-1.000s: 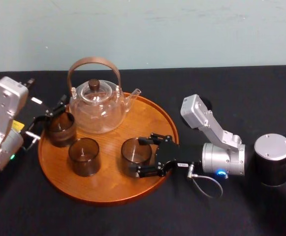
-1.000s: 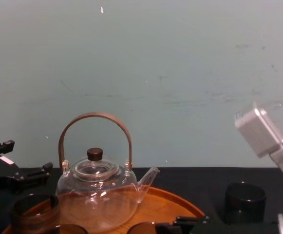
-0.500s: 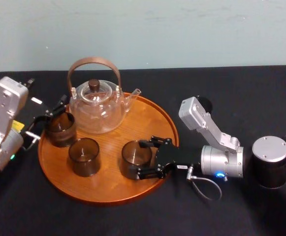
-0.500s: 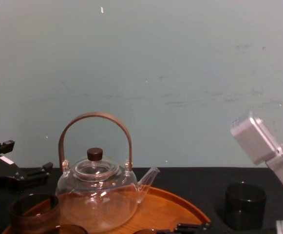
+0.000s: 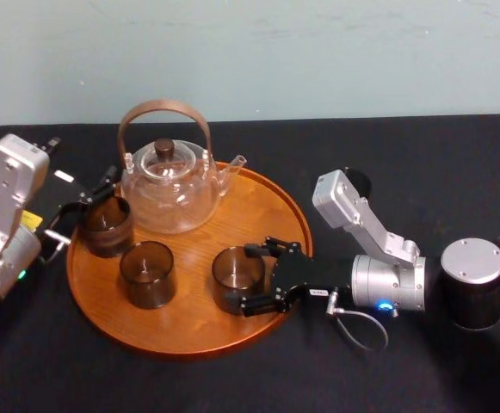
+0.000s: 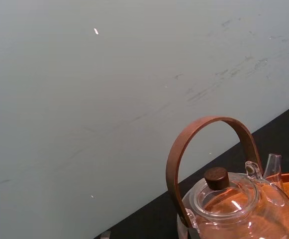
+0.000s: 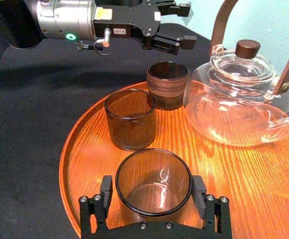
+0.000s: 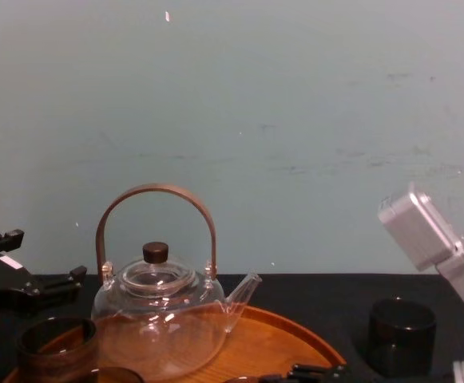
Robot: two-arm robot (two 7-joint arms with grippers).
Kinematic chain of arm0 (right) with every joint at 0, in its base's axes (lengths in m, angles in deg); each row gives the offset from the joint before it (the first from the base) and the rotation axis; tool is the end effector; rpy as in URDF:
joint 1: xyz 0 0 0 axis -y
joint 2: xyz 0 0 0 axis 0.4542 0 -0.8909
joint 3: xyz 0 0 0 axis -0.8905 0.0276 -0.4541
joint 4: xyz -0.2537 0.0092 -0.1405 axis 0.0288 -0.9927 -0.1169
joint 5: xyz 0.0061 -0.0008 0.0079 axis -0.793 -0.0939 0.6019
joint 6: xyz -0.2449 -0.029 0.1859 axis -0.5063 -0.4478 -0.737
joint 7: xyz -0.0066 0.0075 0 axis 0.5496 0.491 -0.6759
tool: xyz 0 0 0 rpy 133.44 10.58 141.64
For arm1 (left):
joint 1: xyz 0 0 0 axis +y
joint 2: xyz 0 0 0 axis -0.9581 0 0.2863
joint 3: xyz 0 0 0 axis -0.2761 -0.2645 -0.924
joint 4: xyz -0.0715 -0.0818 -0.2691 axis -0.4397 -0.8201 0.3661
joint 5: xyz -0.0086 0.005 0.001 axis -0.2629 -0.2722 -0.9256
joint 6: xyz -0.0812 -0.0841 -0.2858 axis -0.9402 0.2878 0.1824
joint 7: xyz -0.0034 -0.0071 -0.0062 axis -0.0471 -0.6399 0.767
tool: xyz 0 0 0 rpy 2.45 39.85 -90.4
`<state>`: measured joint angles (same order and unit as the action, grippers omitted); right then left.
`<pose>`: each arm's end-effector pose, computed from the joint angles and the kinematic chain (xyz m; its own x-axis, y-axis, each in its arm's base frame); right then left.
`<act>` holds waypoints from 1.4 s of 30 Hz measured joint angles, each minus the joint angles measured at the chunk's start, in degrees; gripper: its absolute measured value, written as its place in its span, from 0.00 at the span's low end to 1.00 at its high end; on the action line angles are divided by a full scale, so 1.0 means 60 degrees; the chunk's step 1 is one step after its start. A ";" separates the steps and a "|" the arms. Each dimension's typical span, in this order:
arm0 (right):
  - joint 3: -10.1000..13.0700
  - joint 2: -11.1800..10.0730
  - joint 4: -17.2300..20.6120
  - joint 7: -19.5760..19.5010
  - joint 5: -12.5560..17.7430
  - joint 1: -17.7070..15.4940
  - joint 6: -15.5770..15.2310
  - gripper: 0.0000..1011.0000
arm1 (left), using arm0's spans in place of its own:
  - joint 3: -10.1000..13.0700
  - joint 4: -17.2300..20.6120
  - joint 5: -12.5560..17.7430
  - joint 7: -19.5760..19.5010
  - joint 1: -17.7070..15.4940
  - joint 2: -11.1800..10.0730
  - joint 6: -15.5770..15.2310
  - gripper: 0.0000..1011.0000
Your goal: Pick up the glass from the table and place it on the tray.
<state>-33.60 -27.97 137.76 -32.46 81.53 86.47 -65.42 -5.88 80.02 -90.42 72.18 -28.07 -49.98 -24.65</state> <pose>0.3939 0.0070 -0.3095 0.9378 -0.3471 -0.0059 0.3263 0.8870 -0.3268 0.3581 0.0826 -0.3023 0.2923 0.8803 0.3737 -0.9552 0.2874 0.0703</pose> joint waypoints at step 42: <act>0.0735 -0.1514 0.1650 0.0193 0.0819 -0.1062 0.0122 0.99 | 0.0000 -0.0001 0.0000 0.0000 -0.0001 0.0000 0.0000 0.99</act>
<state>-29.19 -37.06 147.66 -31.30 86.44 80.10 -64.69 -5.88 80.02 -90.42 72.18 -28.07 -49.98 -24.65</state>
